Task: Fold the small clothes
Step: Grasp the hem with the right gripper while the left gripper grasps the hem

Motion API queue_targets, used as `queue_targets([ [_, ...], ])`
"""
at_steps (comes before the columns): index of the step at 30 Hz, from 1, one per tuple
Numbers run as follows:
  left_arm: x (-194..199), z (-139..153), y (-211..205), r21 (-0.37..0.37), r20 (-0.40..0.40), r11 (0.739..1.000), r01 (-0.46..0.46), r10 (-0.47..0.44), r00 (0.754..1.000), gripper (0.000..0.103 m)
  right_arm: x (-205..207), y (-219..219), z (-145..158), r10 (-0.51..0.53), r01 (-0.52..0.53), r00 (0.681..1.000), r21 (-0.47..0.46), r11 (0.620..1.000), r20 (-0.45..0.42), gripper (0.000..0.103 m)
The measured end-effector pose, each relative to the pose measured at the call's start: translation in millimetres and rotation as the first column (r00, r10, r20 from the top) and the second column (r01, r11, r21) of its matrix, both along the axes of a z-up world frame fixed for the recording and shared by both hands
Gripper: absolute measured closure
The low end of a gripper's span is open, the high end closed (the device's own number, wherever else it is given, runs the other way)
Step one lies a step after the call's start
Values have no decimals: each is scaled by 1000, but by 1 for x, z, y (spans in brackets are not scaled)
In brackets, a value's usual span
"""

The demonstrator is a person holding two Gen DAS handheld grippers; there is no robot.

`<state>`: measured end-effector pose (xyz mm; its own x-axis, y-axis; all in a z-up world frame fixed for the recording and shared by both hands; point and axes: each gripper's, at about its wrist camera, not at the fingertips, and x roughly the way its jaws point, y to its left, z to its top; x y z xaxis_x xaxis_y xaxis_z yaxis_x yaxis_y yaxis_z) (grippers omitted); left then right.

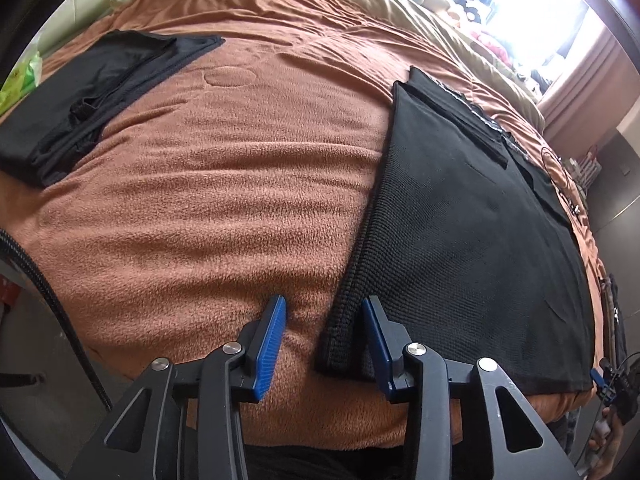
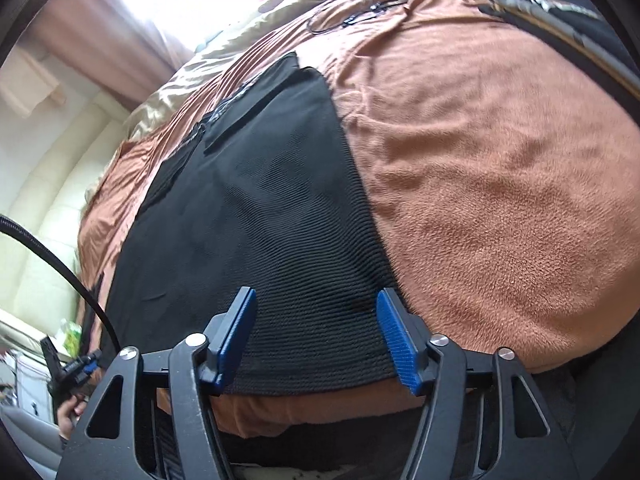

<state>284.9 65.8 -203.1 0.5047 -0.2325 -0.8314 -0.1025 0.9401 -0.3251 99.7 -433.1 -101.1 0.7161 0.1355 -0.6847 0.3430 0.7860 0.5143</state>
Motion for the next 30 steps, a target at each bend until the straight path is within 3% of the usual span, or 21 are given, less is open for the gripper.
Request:
queue_targets([
  [6, 3, -2, -1, -30, -12, 1000, -3, 3, 1000, 64, -15, -15, 0, -45, 45, 999, 18, 999, 20, 49],
  [11, 0, -3, 10, -123, -43, 992, -26, 21, 999, 64, -38, -25, -17, -49, 37, 997, 189, 981, 59, 49],
  [17, -8, -6, 20, -228, -52, 972, -60, 49, 997, 64, -54, -32, -27, -71, 44, 993, 275, 961, 90, 49],
  [19, -10, -7, 22, -261, -53, 963, -72, 60, 997, 64, -56, -33, -32, -71, 30, 991, 324, 945, 115, 49],
  [22, -12, -10, 29, -320, -62, 942, -98, 82, 995, 64, -57, -36, -45, -86, 4, 983, 449, 893, 161, 49],
  [26, -9, -13, 33, -366, -72, 922, -124, 105, 992, 64, -56, -36, -51, -102, 17, 981, 454, 891, 163, 49],
  [30, -5, -13, 31, -375, -66, 919, -124, 107, 992, 64, -52, -38, -45, -121, 38, 979, 434, 900, 167, 50],
])
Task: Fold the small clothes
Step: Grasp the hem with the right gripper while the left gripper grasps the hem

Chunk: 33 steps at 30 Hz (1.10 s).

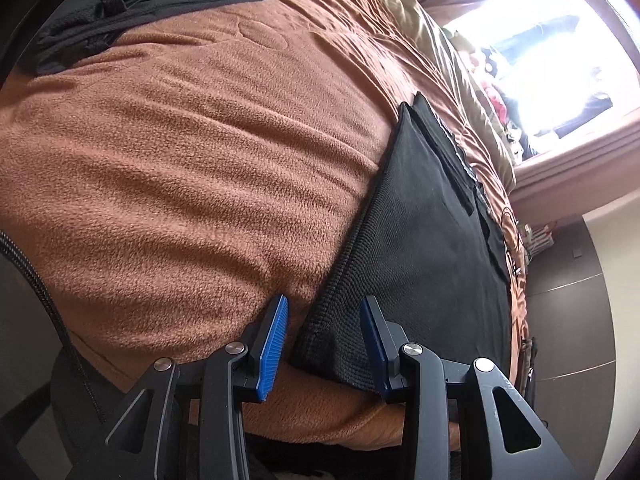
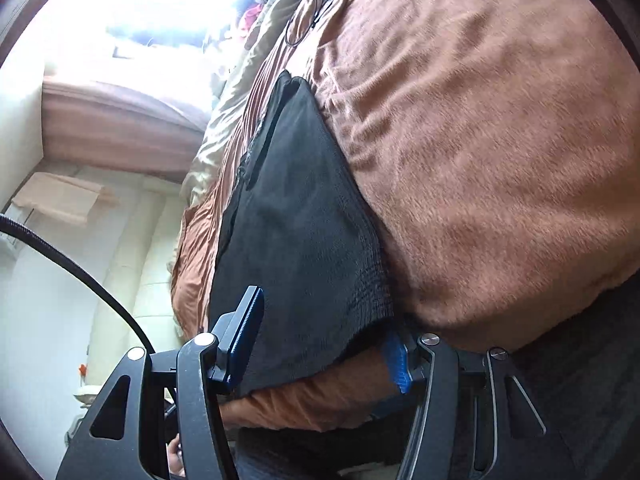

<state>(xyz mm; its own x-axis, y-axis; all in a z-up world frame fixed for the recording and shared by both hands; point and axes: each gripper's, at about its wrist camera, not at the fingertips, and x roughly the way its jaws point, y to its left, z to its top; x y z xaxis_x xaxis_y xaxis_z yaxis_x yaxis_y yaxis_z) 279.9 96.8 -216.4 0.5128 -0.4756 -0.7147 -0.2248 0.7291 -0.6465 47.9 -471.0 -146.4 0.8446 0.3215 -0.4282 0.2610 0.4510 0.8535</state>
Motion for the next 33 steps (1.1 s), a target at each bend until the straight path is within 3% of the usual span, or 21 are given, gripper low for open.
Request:
queue_targets([
  [5, -6, -1, 1, -20, 4, 1000, -2, 2, 1000, 64, 6, 4, 1, -25, 24, 1000, -32, 999, -11, 68],
  [7, -12, -1, 3, -35, -3, 999, -6, 6, 1000, 64, 13, 12, 2, -21, 19, 999, -54, 998, -32, 89],
  [9, -15, -2, 5, -55, -7, 998, -10, 9, 1000, 64, 12, 15, 5, -26, 23, 999, -69, 997, -46, 102],
  [16, -20, -8, 0, -123, -3, 992, -13, 13, 1000, 64, -8, 8, 31, -95, 91, 995, -124, 988, -26, 103],
  [24, -26, -11, 0, -176, 8, 984, -19, 21, 1000, 64, -15, 8, 29, -110, 107, 994, -118, 987, -19, 103],
  [33, -18, -10, -14, -138, 27, 990, -13, 17, 999, 64, -14, 13, 26, -101, 97, 994, -125, 987, -31, 103],
])
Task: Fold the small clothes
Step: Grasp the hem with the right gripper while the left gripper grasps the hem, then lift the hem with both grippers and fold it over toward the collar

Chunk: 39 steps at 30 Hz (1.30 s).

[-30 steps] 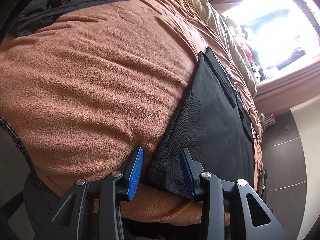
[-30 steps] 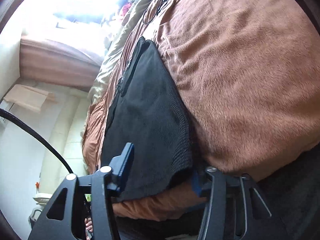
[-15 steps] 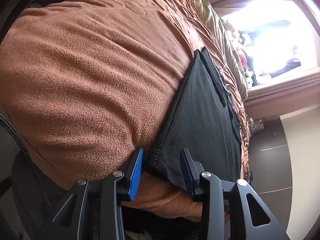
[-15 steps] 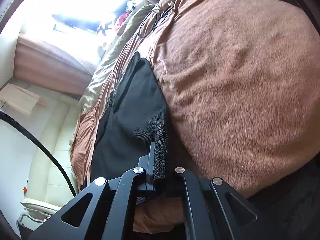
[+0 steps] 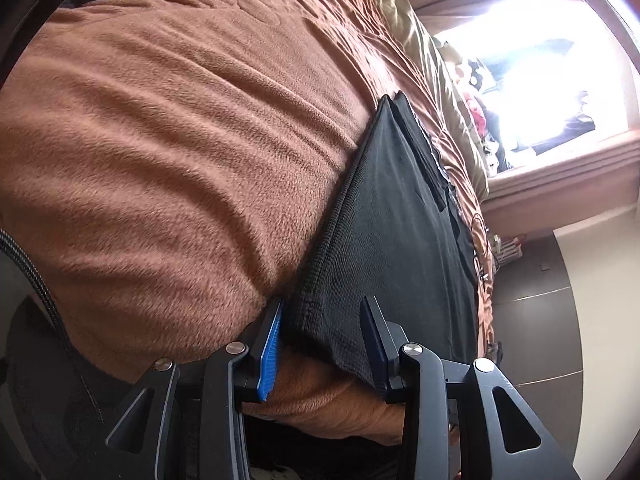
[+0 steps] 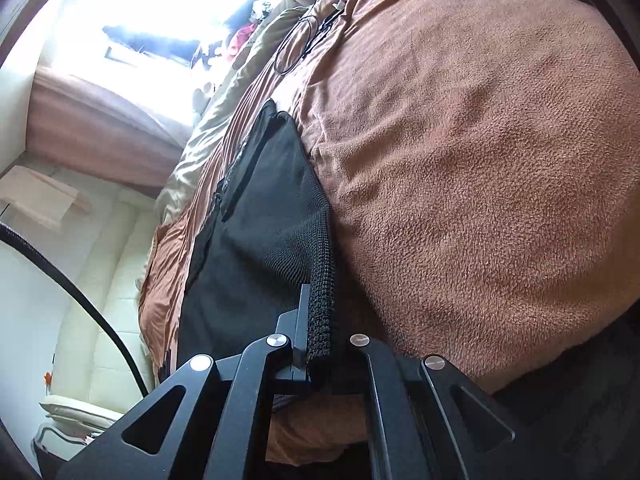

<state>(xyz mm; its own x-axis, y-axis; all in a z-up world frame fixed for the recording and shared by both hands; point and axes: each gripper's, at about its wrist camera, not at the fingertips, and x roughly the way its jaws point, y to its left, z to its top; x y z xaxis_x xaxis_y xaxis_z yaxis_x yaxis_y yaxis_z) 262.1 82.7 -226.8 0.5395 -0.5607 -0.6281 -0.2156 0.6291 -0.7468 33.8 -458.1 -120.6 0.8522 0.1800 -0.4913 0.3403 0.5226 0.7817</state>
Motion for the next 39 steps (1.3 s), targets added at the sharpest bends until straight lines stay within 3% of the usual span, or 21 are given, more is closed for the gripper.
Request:
queue_targets([
  [2, 5, 3, -4, 36, 8, 999, -1, 0, 1000, 68, 0, 0, 1, -7, 7, 1000, 1, 1000, 3, 103],
  [3, 6, 4, -6, 58, 9, 998, -1, 0, 1000, 85, 1, 0, 2, -9, 9, 1000, -2, 1000, 2, 103],
  [4, 7, 4, -6, 74, 3, 997, -2, 2, 1000, 94, 0, 2, 4, -10, 10, 1000, -4, 1000, 4, 103],
  [11, -9, 19, 7, 64, 66, 997, -44, 40, 997, 97, -10, 15, 33, 7, -5, 999, -43, 999, 42, 103],
  [18, -40, 60, 23, 49, 177, 997, -67, 57, 983, 97, -33, 32, 57, 37, -27, 993, -89, 996, 109, 103],
  [29, -117, 116, 41, 4, 314, 997, -72, 67, 947, 97, -107, 49, 70, 77, -53, 982, -138, 989, 172, 103],
  [39, -166, 145, 48, -24, 387, 996, -80, 83, 918, 97, -153, 52, 80, 82, -48, 969, -150, 987, 234, 103],
])
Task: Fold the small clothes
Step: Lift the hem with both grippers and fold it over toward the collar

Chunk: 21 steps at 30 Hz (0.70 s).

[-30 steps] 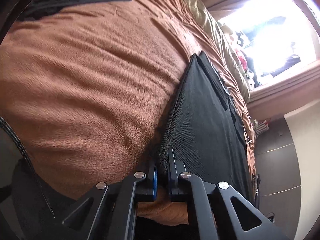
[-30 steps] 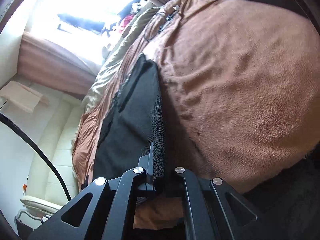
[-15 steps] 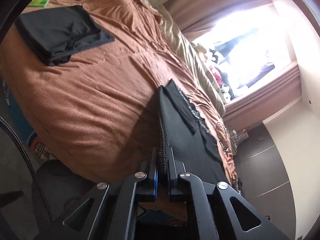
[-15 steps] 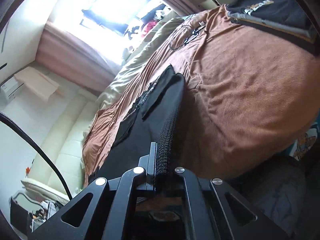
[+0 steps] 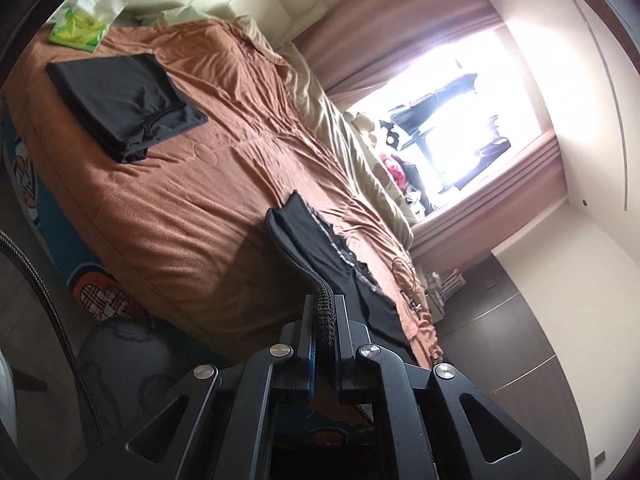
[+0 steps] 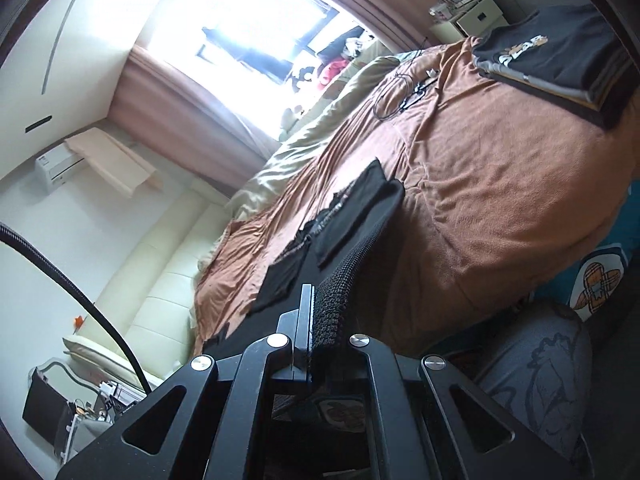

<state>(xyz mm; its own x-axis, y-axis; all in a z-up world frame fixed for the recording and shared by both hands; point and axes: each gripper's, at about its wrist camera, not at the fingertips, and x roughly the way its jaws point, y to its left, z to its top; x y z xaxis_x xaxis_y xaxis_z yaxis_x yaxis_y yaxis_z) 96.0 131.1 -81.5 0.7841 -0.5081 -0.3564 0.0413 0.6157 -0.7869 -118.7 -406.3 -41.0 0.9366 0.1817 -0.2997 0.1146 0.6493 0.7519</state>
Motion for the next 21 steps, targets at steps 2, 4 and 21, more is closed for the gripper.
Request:
queue_targets([
  [2, -6, 5, 2, 0, 16, 1000, 0, 0, 1000, 97, -8, -1, 0, 1, -1, 1000, 0, 1000, 11, 103],
  [4, -11, 11, 4, 1, 32, 1000, 5, -5, 999, 97, -14, 0, 0, 2, -2, 1000, -3, 1000, 19, 103],
  [21, 23, 4, 4, -2, 18, 1000, -2, 2, 1000, 97, 33, -11, 5, 17, -17, 1000, -35, 999, 15, 103],
])
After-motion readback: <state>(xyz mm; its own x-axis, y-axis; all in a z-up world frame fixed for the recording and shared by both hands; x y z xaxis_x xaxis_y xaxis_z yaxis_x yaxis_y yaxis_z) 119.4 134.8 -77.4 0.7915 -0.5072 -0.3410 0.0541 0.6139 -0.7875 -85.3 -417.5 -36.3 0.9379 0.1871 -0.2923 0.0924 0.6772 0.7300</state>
